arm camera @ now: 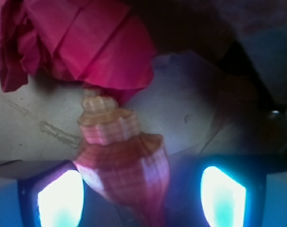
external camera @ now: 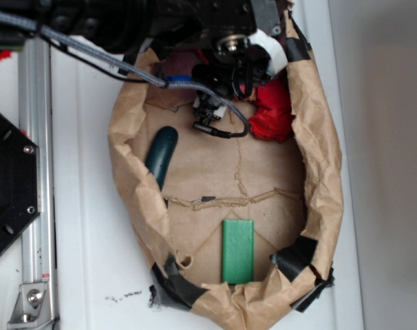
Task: Grab the shell.
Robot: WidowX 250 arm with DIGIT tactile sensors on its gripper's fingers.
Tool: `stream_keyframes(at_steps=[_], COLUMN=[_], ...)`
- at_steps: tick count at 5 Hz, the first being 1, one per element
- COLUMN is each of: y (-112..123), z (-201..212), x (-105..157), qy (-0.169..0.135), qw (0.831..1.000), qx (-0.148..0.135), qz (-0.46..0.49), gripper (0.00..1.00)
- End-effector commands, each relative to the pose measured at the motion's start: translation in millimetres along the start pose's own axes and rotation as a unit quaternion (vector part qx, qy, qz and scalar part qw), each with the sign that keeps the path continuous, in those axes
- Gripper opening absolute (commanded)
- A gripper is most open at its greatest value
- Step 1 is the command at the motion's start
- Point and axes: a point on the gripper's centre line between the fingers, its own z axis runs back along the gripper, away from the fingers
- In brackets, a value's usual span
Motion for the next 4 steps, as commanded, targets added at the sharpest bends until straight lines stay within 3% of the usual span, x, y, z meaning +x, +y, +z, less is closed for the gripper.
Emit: stream_keyframes(at_steps=[1,3,4], y=[4,-7,-17], z=[2,-5,17], x=[10,5,7], qy=[-0.008,0.016,0.029], qw=[1.000,1.000,0.998], qx=[0.017,-0.001,-0.032], qz=[0.004,0.014,0.052], gripper=[0.04,0.00,0.00])
